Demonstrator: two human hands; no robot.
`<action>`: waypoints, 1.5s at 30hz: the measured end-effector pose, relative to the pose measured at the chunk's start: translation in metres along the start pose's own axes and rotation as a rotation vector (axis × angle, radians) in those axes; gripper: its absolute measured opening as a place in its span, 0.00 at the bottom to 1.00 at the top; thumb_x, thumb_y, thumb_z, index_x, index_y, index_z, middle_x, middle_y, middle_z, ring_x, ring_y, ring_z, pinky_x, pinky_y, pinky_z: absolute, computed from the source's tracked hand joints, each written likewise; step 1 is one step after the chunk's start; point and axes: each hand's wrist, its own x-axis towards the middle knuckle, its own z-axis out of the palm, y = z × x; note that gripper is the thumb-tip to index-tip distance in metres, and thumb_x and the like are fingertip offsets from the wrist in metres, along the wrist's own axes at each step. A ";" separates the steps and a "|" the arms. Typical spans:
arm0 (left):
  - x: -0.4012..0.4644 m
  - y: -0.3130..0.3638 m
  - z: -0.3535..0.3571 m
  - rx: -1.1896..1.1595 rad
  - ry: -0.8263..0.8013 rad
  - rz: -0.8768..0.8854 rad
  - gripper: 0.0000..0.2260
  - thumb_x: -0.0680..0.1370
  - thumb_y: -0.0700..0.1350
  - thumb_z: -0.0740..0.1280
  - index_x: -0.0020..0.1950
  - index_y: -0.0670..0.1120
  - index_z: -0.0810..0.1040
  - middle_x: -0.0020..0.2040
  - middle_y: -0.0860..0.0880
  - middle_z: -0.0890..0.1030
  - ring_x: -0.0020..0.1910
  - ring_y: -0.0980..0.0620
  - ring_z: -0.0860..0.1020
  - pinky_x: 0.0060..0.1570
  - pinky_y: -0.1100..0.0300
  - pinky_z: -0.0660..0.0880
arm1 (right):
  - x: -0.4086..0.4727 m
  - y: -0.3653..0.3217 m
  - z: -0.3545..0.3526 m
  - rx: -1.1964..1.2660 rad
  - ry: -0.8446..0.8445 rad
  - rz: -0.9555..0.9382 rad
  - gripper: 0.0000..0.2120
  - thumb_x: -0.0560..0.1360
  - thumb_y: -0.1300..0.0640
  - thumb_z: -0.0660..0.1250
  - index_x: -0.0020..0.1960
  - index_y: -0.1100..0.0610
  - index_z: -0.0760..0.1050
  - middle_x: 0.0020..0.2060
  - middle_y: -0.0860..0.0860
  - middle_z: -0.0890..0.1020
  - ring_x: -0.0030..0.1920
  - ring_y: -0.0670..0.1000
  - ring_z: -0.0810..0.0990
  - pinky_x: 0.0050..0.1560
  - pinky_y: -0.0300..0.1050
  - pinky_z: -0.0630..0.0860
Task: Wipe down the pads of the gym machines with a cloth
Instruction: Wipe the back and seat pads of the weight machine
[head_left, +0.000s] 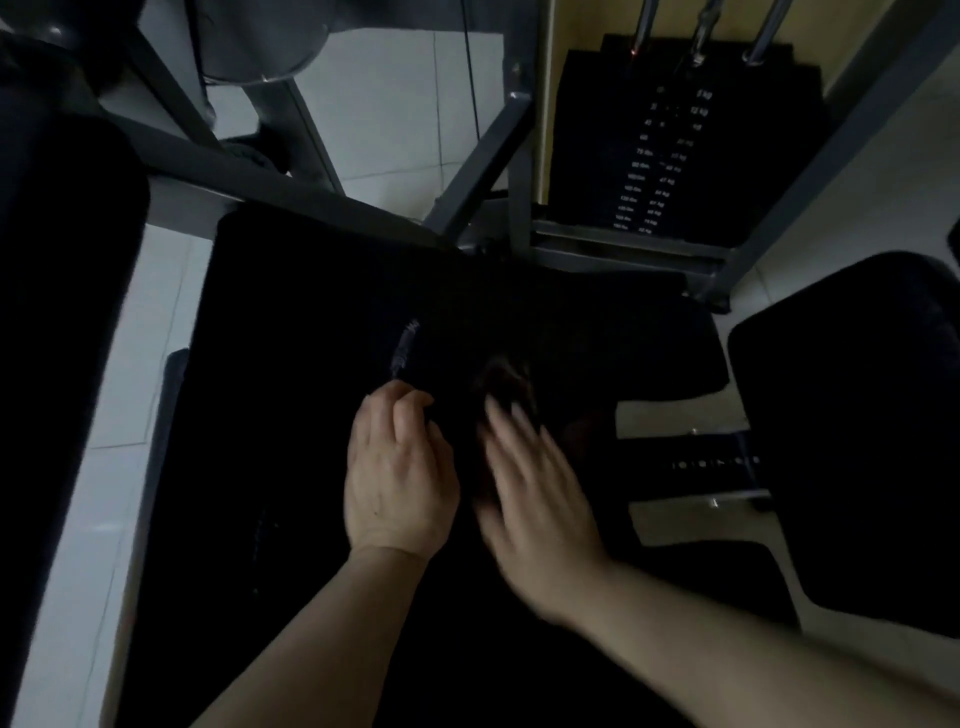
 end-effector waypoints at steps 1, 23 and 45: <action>0.000 0.000 0.000 0.009 -0.011 -0.006 0.14 0.77 0.44 0.55 0.58 0.39 0.73 0.58 0.40 0.74 0.57 0.43 0.71 0.61 0.48 0.71 | -0.044 -0.006 0.005 -0.002 -0.043 -0.035 0.25 0.80 0.48 0.48 0.74 0.55 0.59 0.78 0.51 0.54 0.77 0.53 0.52 0.73 0.49 0.54; -0.060 -0.022 -0.039 -0.061 -0.187 0.035 0.21 0.76 0.30 0.56 0.69 0.38 0.71 0.71 0.42 0.70 0.73 0.47 0.62 0.75 0.59 0.51 | -0.121 -0.050 0.018 -0.023 -0.174 -0.213 0.29 0.76 0.44 0.56 0.73 0.54 0.62 0.77 0.49 0.58 0.77 0.52 0.54 0.71 0.48 0.56; -0.065 -0.003 -0.022 0.470 -0.304 0.064 0.27 0.81 0.52 0.46 0.75 0.38 0.60 0.77 0.41 0.57 0.76 0.44 0.54 0.73 0.48 0.49 | -0.130 -0.012 0.017 -0.026 -0.094 -0.119 0.27 0.81 0.43 0.50 0.75 0.56 0.60 0.77 0.51 0.56 0.76 0.53 0.55 0.72 0.49 0.56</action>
